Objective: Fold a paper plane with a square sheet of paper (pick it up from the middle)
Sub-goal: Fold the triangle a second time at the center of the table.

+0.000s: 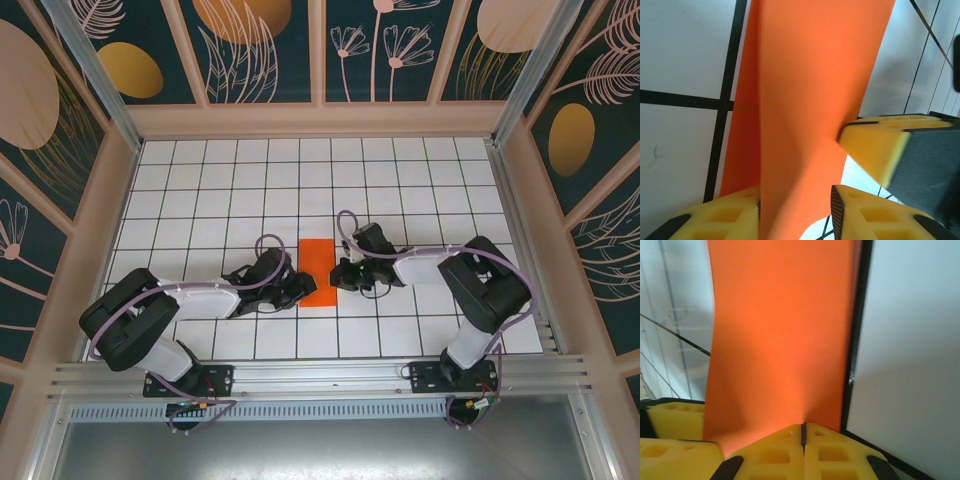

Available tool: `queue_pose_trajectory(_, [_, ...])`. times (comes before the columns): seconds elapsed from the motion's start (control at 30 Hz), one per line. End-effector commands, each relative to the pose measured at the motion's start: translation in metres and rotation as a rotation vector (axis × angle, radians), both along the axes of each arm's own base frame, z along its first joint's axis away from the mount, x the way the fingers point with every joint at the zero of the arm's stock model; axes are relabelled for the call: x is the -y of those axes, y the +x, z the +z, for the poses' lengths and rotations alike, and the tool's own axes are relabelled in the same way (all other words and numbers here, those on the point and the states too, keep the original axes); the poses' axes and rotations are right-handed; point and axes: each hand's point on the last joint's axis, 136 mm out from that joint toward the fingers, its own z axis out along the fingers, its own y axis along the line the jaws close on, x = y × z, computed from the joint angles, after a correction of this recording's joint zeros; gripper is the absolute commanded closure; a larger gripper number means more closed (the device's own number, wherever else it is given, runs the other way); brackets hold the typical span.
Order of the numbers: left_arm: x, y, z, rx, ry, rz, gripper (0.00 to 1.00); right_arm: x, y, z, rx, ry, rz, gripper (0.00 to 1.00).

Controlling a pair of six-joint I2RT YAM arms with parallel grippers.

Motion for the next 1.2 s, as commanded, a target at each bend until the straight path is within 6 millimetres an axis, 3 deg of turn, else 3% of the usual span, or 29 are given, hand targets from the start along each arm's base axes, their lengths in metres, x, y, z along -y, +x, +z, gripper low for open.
queue_pose_trajectory(0.0, [0.006,0.005,0.013,0.063,-0.035,-0.015,0.61,0.005,-0.002,-0.015,-0.026,-0.071,-0.002,1.00])
queue_pose_trajectory(0.1, [0.012,0.006,0.022,0.085,-0.074,-0.034,0.60,0.011,-0.003,-0.020,-0.031,-0.107,-0.009,1.00])
queue_pose_trajectory(0.3, [0.034,0.012,0.046,0.156,-0.192,-0.093,0.54,0.008,0.002,-0.009,-0.005,-0.080,-0.017,1.00])
queue_pose_trajectory(0.47, [0.041,0.020,0.045,0.177,-0.171,-0.109,0.53,0.006,0.004,-0.003,-0.009,-0.060,-0.020,1.00])
queue_pose_trajectory(0.7, [0.047,0.030,0.044,0.194,-0.166,-0.097,0.41,0.014,0.026,0.041,0.069,0.041,-0.076,1.00])
queue_pose_trajectory(0.8, [0.051,0.033,0.045,0.197,-0.170,-0.101,0.35,0.026,0.032,0.046,0.081,0.032,-0.121,0.94])
queue_pose_trajectory(1.0, [0.051,0.036,0.042,0.194,-0.162,-0.094,0.32,0.047,0.035,0.051,0.098,0.054,-0.175,0.79])
queue_pose_trajectory(1.1, [0.048,0.037,0.041,0.195,-0.147,-0.076,0.35,0.044,0.033,0.060,0.121,0.111,-0.140,0.72])
queue_pose_trajectory(1.17, [0.044,0.038,0.040,0.195,-0.128,-0.059,0.42,0.041,0.030,0.064,0.129,0.146,-0.116,0.68])
